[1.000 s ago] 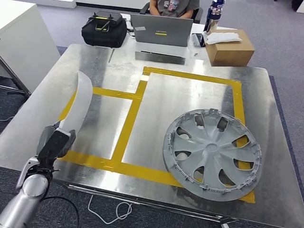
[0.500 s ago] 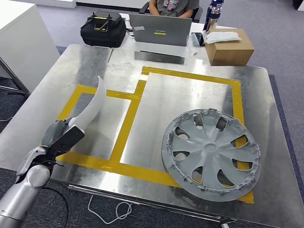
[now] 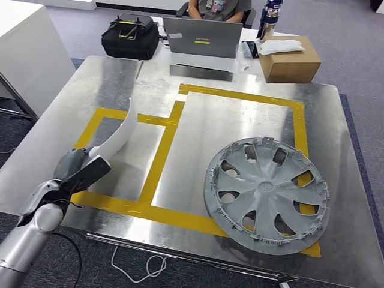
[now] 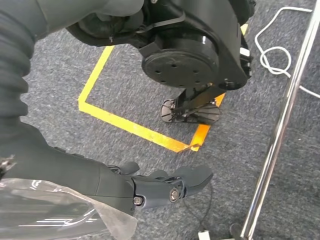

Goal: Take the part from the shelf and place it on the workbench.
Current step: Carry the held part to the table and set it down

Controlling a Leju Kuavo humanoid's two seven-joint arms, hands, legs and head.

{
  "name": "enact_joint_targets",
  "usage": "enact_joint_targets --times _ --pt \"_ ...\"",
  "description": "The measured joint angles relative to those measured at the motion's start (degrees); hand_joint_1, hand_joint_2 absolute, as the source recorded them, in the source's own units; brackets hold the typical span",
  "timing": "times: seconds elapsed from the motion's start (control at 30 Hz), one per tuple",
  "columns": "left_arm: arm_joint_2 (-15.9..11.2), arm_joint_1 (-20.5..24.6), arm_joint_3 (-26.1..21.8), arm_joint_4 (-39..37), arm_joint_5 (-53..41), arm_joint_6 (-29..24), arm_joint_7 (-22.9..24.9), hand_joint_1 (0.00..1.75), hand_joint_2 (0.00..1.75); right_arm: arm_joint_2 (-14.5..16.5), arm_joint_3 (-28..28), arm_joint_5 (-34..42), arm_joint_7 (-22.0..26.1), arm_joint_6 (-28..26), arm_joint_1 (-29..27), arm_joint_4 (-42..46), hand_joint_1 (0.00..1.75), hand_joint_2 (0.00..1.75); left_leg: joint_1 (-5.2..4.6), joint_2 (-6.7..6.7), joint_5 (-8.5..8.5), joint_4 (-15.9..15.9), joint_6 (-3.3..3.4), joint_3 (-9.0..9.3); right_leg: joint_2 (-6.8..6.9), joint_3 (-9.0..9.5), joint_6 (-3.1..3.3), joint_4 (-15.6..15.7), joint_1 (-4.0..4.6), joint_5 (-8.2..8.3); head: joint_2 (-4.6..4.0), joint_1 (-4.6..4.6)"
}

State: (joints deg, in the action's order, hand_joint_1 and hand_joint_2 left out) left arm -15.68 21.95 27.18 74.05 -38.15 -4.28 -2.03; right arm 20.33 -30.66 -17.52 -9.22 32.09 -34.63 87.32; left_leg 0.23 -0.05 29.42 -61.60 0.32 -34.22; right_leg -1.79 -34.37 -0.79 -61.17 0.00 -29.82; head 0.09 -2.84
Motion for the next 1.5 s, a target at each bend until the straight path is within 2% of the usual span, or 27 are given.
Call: enact_joint_targets --times 0.13,0.27,0.4,0.6,0.83,0.93,1.03,1.23,1.5 --pt "-1.5 0.9 0.6 -0.2 -0.4 1.2 0.8 0.0 1.75 0.0 -0.5 -0.5 0.7 0.3 0.7 -1.7 0.0 0.0 0.0 0.0 -0.01 0.0 -0.01 0.01 0.01 -0.01 0.0 0.0 0.0 0.0 0.0 0.0" --pt "-2.2 1.9 1.4 -0.6 -1.9 1.2 2.7 0.0 1.75 0.0 -0.6 0.2 0.5 -0.7 0.7 -2.8 0.0 0.0 0.0 0.0 -0.01 0.0 -0.02 0.01 0.01 -0.01 0.0 0.0 0.0 0.0 0.0 0.01" --pt "-2.4 2.5 2.1 -1.0 -2.7 0.3 4.7 0.0 0.0 0.0 -0.4 1.8 -0.3 -2.5 0.5 -3.1 0.0 0.0 0.0 0.0 -0.01 0.0 -0.02 0.0 0.01 0.0 0.0 0.0 0.0 0.0 0.0 0.01" --pt "-2.8 1.4 1.9 0.3 0.4 -3.4 2.2 0.0 0.0 0.0 0.3 3.8 -1.6 -4.5 -0.1 -3.1 0.0 0.0 0.0 -0.01 -0.01 0.0 -0.02 0.0 0.02 0.01 0.01 0.0 0.0 0.0 0.0 0.01" --pt "-3.1 0.1 1.5 2.5 1.2 -4.0 1.4 0.0 0.0 0.0 1.0 4.2 -1.8 -4.9 -0.6 -3.1 0.0 0.0 0.0 -0.01 -0.01 0.0 -0.02 0.01 0.02 0.01 0.01 0.0 0.0 0.0 0.0 0.0" --pt "-3.1 -1.1 0.7 4.0 4.7 -5.6 -1.1 0.0 0.0 0.0 1.3 5.1 -2.1 -6.0 -0.8 -3.1 0.0 0.0 0.0 -0.01 -0.02 0.0 -0.03 0.01 0.01 0.02 0.02 0.0 0.0 0.0 0.0 0.0" --pt "-2.8 -4.4 -1.4 8.1 12.2 -8.6 -5.8 0.0 0.0 0.0 2.3 7.4 -3.0 -8.7 -1.9 -2.7 0.0 0.0 0.0 0.0 -0.01 0.0 -0.02 0.02 -0.02 0.02 0.03 0.0 0.0 -0.01 0.0 0.0" --pt "-1.8 -14.5 -8.1 18.3 24.1 -11.8 -13.6 0.0 0.0 0.0 5.6 11.0 -5.5 -13.1 -5.5 0.1 0.0 0.0 -0.04 0.0 0.07 0.0 -0.05 0.01 -0.03 0.01 0.04 0.1 -0.03 -0.05 0.0 0.0" --pt "0.6 -22.1 -14.4 23.6 32.1 -11.6 -16.4 0.0 0.0 0.0 8.2 12.3 -6.4 -15.0 -7.5 2.7 0.0 0.0 -0.32 -0.01 0.17 0.0 0.3 0.01 0.01 0.18 -0.32 0.4 -0.3 0.08 0.0 0.02"
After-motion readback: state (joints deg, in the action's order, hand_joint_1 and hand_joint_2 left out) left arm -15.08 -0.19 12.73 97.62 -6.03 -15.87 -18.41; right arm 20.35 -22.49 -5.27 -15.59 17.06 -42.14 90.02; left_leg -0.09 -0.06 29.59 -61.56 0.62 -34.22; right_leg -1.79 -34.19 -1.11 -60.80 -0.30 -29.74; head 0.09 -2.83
